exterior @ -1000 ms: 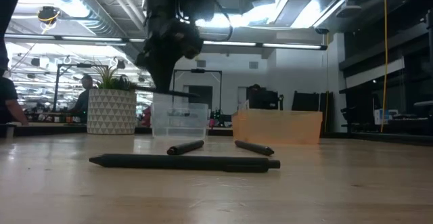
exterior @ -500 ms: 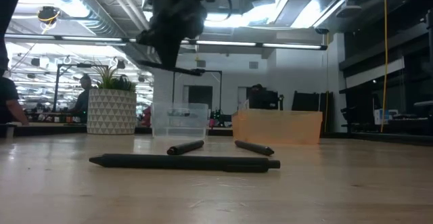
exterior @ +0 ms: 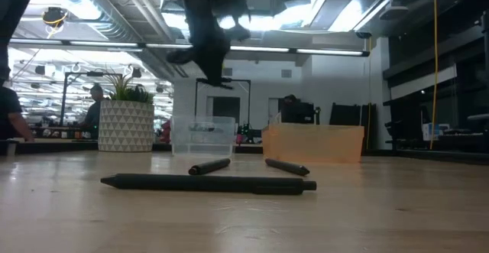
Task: Sort pens & pencils
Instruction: Put the black pen into the transparent bin
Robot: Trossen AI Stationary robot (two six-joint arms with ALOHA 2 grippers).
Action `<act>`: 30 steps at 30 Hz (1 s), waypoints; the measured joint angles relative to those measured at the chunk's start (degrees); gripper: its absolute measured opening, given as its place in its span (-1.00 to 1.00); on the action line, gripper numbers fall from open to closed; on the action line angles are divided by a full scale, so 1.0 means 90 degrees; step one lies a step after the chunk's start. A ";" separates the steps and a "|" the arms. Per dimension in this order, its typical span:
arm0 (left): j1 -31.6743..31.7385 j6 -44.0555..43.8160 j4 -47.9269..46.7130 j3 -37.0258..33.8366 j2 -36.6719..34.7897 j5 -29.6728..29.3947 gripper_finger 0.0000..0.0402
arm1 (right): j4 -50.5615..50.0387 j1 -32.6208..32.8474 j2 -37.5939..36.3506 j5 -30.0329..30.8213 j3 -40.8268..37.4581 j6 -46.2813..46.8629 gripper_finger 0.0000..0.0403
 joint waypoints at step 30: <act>0.1716 0.1026 0.0171 0.0000 0.0713 0.0440 -0.90 | 0.0199 -0.0002 -0.0027 0.0063 0.0000 -0.0448 -0.81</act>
